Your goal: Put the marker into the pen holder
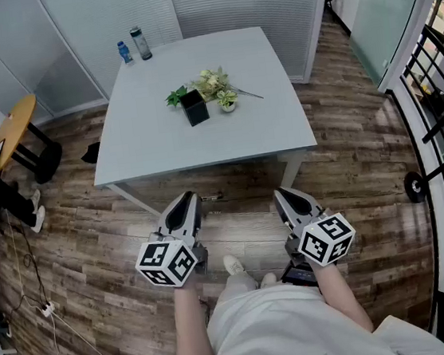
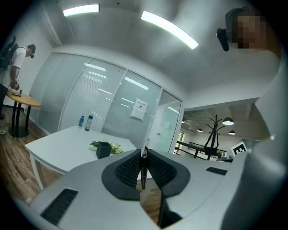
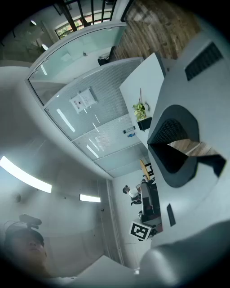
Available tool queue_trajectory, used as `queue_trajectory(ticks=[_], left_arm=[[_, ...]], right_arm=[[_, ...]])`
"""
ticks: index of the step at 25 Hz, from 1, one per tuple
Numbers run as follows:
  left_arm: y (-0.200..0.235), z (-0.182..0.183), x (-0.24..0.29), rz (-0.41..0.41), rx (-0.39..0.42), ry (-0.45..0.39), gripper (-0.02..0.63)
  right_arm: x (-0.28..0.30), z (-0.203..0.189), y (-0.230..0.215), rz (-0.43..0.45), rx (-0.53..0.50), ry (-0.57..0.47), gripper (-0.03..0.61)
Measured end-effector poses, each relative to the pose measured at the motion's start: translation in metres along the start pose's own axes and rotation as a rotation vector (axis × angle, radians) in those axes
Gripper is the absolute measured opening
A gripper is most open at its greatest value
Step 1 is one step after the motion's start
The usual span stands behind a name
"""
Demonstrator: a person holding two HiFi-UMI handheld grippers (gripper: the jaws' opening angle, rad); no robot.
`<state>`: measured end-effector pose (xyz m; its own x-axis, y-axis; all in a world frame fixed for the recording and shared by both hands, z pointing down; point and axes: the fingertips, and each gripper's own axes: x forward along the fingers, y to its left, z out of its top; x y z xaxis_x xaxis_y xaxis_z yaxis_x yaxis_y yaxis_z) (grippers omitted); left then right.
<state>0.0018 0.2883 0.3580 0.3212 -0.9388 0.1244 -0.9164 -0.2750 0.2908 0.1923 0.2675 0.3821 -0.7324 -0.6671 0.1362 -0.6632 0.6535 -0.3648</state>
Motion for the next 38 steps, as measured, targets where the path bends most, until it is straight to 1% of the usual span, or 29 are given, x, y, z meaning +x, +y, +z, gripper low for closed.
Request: queue_trajectory(ticks=[7,11,13,15,18,23,27,30,33,38], left_arm=[[-0.011,-0.011,-0.006,-0.010,-0.012,0.010,0.048],[-0.017,-0.009,-0.004,-0.013,-0.006,0.009,0.048],[-0.017,-0.007,-0.004,-0.010,-0.002,0.009,0.048],[-0.014,-0.005,-0.004,-0.002,-0.001,0.008,0.048],[-0.007,-0.001,0.000,0.009,-0.005,0.000,0.047],[0.010,0.002,0.023,0.013,-0.014,-0.002,0.048],[0.039,0.004,0.058,0.013,-0.031,-0.001,0.048],[0.067,0.012,0.099,-0.007,-0.056,-0.007,0.048],[0.101,0.032,0.152,-0.039,-0.075,-0.017,0.048],[0.169,0.064,0.237,-0.072,-0.070,0.039,0.048]], right_arm=[[-0.012,-0.002,0.002,-0.002,-0.004,-0.001,0.015],[-0.016,0.002,-0.003,-0.003,-0.003,-0.012,0.015],[-0.016,0.004,-0.006,0.004,0.013,-0.020,0.015],[-0.013,0.005,-0.008,0.011,0.033,-0.022,0.015],[-0.007,0.007,-0.015,0.006,0.033,-0.019,0.016],[0.020,0.010,-0.031,-0.002,0.035,-0.004,0.016],[0.059,0.013,-0.050,-0.005,0.035,0.010,0.015],[0.099,0.019,-0.072,-0.021,0.046,0.014,0.015],[0.150,0.029,-0.097,-0.044,0.053,0.022,0.015],[0.246,0.055,-0.134,-0.093,0.095,0.035,0.015]])
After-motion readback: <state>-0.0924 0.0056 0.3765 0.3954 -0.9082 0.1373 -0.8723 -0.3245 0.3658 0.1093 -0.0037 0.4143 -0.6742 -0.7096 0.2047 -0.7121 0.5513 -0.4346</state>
